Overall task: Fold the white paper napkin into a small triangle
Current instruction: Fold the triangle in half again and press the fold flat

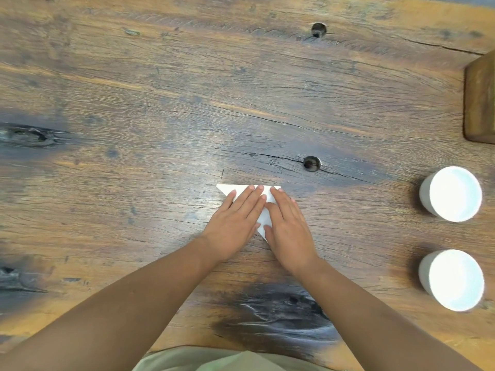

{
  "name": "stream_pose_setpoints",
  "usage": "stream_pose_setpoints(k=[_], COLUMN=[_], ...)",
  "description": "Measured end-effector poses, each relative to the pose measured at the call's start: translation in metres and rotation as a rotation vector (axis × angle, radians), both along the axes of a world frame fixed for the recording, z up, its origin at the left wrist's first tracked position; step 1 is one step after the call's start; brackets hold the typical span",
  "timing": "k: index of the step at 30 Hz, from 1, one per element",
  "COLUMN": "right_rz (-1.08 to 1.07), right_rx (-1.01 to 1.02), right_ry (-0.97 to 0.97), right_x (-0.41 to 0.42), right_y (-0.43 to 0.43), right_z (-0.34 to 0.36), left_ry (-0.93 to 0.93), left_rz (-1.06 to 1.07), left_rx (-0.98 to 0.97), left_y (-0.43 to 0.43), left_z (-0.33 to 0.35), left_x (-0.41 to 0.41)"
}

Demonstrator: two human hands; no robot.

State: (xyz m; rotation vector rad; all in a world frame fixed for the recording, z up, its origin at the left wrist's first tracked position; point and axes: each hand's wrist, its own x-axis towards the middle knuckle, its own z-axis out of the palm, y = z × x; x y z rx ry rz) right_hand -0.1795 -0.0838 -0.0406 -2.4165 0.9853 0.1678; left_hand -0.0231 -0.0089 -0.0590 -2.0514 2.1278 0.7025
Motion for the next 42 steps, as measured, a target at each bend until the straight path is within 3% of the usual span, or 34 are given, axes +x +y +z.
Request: stream_pose_setpoints(k=[25,42], right_rz=[0.099,0.104], right_rx=[-0.007,0.012], right_ry=[0.155,0.168], right_x=[0.006,0.003], right_y=[0.0,-0.008], right_z=[-0.007,-0.004], left_ry=[-0.067,-0.129], left_rz=[0.026,0.145], left_rx=[-0.002,0.05], left_y=[0.001,0.038], left_z=[-0.009,-0.001], left_x=[-0.001,0.061])
